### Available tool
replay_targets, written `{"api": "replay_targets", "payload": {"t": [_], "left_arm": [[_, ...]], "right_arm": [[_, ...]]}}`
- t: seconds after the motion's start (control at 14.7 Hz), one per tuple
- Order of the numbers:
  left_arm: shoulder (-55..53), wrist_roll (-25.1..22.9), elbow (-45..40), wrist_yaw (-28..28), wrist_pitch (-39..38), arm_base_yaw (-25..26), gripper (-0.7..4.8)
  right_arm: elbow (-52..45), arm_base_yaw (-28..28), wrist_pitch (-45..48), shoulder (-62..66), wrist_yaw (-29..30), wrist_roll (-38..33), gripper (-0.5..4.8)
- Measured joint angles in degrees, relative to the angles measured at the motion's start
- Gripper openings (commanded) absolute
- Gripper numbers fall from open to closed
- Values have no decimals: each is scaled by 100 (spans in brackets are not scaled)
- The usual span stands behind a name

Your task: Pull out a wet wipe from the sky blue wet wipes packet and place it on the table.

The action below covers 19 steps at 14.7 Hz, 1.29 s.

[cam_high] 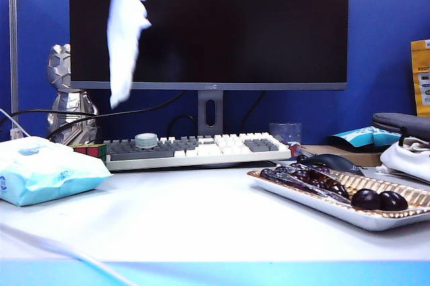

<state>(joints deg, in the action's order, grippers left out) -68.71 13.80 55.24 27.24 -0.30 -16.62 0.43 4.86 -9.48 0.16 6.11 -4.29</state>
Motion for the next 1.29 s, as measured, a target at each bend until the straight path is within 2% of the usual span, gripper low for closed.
{"api": "replay_targets", "payload": {"t": [0.2, 0.41, 0.48, 0.61, 0.68, 0.95, 1.02, 1.09, 1.16, 1.23, 1.29], "left_arm": [[-640, -31, 0, 341, -20, -507, -6], [-1279, -243, -2, 339, -83, -1001, -6], [-1423, -258, -2, 221, -83, -1062, -6], [-1467, -278, -4, -374, -170, -1054, -6], [-1467, -448, -4, -479, -275, -1043, -6], [-1467, -846, -4, -433, -1259, -1056, -6], [-1467, -890, -4, -433, -1436, -1054, 29], [-1467, -909, -4, -431, -1451, -1056, 225], [-1467, -909, -4, -431, -1436, -1056, 364], [-1467, -909, -2, -431, -1397, -1056, 399], [-1467, -909, -2, -428, -1390, -1056, 386]], "right_arm": [[0, -2, 0, 0, 0, 0, -1], [0, 0, 0, 0, 0, 0, -1], [0, 0, 0, 0, 0, 0, -1], [0, 0, 0, 0, 0, 0, -1], [0, 0, 0, 0, 0, 0, -1], [0, 0, 0, 0, 0, 0, -1], [0, 0, 0, 0, 0, 0, -1], [0, 0, 0, 0, 0, 0, -1], [0, 0, 0, 0, 0, 0, -1], [0, 0, 0, 0, 0, 0, -1], [0, 0, 0, 0, 0, 0, -1]]}}
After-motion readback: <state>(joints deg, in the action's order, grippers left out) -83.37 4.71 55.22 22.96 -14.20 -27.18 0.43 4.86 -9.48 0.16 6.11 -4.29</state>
